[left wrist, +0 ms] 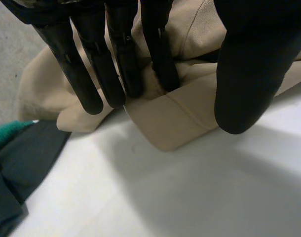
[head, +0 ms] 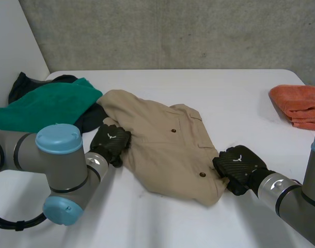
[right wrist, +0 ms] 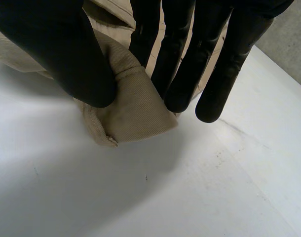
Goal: Fold the laundry.
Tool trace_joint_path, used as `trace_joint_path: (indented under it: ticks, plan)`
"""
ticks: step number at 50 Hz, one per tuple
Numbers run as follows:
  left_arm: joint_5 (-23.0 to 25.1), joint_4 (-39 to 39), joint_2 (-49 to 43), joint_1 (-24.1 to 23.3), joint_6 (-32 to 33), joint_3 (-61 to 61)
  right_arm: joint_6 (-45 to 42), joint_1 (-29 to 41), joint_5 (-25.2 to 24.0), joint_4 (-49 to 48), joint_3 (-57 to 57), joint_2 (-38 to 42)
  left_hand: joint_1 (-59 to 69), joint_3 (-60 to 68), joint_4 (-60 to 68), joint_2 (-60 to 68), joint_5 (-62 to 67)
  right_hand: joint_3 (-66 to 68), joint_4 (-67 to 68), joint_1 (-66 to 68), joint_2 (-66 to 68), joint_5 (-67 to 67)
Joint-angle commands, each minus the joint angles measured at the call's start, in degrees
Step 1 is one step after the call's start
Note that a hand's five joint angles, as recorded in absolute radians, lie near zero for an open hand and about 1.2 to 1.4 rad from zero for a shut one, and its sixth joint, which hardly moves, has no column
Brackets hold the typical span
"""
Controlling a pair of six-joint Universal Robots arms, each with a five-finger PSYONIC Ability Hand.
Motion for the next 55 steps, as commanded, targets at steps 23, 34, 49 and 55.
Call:
trace_joint_path:
  ticks: [23,34,49,55]
  plan:
    - [-2.25,-2.61,24.97,-0.43,3.12,-0.76,-0.79,0.11,2.95,1.90,-11.24,-15.65,40.86,40.32,40.26,40.67,40.50,12.34,12.11,28.05,13.31,14.52]
    - [-2.60,-2.96,50.03,-0.70,-1.36,4.16,0.18,0.11,5.77,10.07,-31.27,-23.75,40.86,40.32,40.26,40.67,40.50,12.34,12.11,28.05,13.31,14.52]
    - [-2.07,-4.28,32.86,-0.44,-3.56,11.97,0.09,2.21,7.52,14.83,-46.31,-8.13,40.86,40.32,40.26,40.67,40.50,12.34,12.11,28.05,13.31,14.52]
    - [-2.07,-3.76,14.05,0.70,-2.94,23.02,-0.61,5.12,9.46,7.56,-48.25,5.57,40.86,40.32,40.26,40.67,40.50,12.34,12.11,28.05,13.31,14.52]
